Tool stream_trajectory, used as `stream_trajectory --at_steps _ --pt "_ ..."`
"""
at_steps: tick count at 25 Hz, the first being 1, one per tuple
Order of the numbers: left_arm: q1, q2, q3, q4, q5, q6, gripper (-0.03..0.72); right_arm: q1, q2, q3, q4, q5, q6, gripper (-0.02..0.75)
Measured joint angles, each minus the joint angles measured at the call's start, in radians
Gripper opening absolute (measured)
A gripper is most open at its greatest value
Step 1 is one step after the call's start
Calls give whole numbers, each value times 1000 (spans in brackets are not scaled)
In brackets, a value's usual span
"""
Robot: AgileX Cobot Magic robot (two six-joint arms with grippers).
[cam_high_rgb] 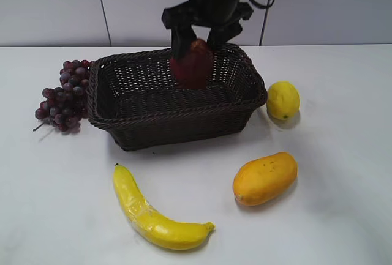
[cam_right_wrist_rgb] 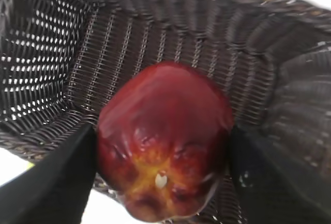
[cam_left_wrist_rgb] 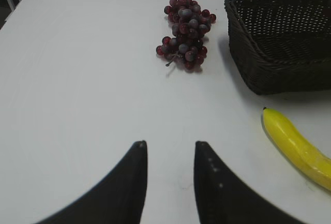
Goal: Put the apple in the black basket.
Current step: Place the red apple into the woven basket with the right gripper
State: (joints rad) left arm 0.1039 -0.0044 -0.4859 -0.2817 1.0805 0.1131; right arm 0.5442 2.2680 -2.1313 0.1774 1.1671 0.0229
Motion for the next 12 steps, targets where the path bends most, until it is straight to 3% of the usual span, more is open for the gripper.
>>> stream_trajectory --at_steps 12 --pt "0 0 0 0 0 0 236 0 123 0 6 -90 0 561"
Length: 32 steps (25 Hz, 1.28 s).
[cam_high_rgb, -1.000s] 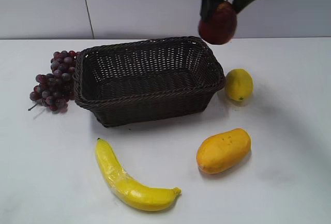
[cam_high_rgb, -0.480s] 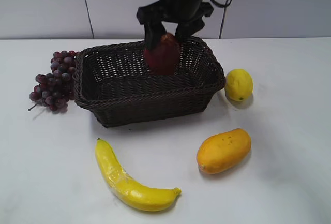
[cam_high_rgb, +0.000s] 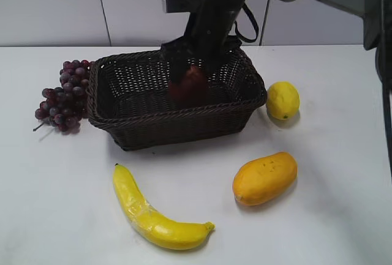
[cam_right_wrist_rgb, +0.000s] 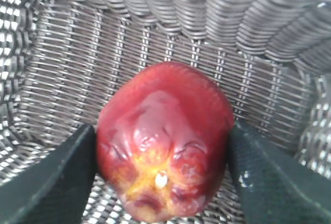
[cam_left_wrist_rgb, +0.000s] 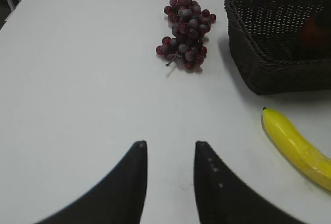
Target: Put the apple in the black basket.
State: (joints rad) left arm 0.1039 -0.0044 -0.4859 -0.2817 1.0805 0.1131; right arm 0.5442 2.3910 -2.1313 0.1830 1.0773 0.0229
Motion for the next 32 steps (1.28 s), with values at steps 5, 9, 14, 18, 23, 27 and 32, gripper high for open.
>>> stream_trajectory --at_steps 5,9,14,18,23,27,32 --pt "0 0 0 0 0 0 236 0 26 0 -25 -9 1 561" --pt "0 0 0 0 0 0 236 0 26 -1 -28 -9 1 561" --pt "0 0 0 0 0 0 236 0 26 -10 -29 5 0 635" --pt "0 0 0 0 0 0 236 0 26 -84 -37 71 0 627" --pt "0 0 0 0 0 0 236 0 26 -268 -58 132 0 617" --pt "0 0 0 0 0 0 236 -6 -2 -336 -22 134 1 613" --pt "0 0 0 -1 0 0 236 -62 -51 -318 1 138 0 606"
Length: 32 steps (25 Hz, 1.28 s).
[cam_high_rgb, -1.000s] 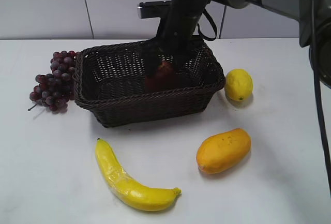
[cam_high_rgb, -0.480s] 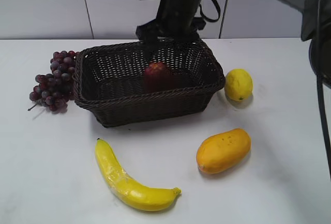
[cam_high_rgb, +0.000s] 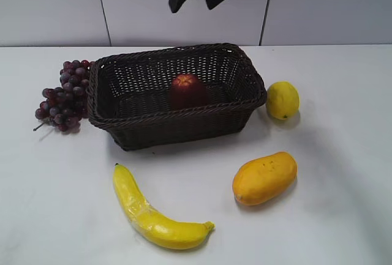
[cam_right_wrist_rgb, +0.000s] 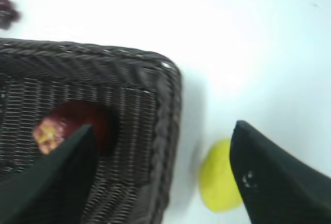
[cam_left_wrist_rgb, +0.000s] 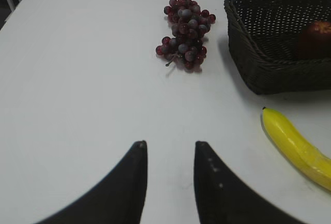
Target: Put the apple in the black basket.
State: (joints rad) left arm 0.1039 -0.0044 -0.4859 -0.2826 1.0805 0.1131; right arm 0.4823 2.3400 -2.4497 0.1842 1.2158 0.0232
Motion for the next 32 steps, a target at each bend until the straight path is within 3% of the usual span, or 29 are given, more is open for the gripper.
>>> stream_trajectory --at_steps 16,27,32 --pt "0 0 0 0 0 0 236 -418 -368 558 -84 -1 -44 594" --pt "0 0 0 0 0 0 236 -449 -680 932 -138 -10 -71 594" --pt "0 0 0 0 0 0 236 -449 -855 1157 -138 -92 -71 594"
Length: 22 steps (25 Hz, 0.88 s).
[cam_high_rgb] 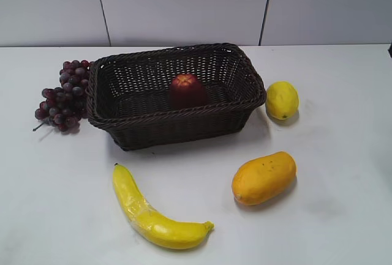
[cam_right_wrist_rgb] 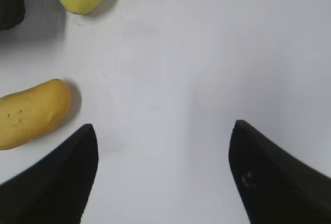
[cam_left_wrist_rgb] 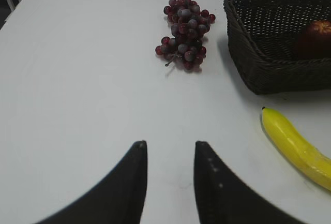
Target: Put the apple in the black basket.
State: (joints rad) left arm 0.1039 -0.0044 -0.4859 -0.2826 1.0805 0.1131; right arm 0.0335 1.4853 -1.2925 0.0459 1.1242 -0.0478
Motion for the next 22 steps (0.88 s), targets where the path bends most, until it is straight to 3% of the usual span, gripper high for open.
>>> stream_trajectory --at_steps 11,22 --pt "0 0 0 0 0 0 236 0 -226 346 0 -117 0 594" --pt "0 0 0 0 0 0 236 0 -389 503 6 -120 0 594"
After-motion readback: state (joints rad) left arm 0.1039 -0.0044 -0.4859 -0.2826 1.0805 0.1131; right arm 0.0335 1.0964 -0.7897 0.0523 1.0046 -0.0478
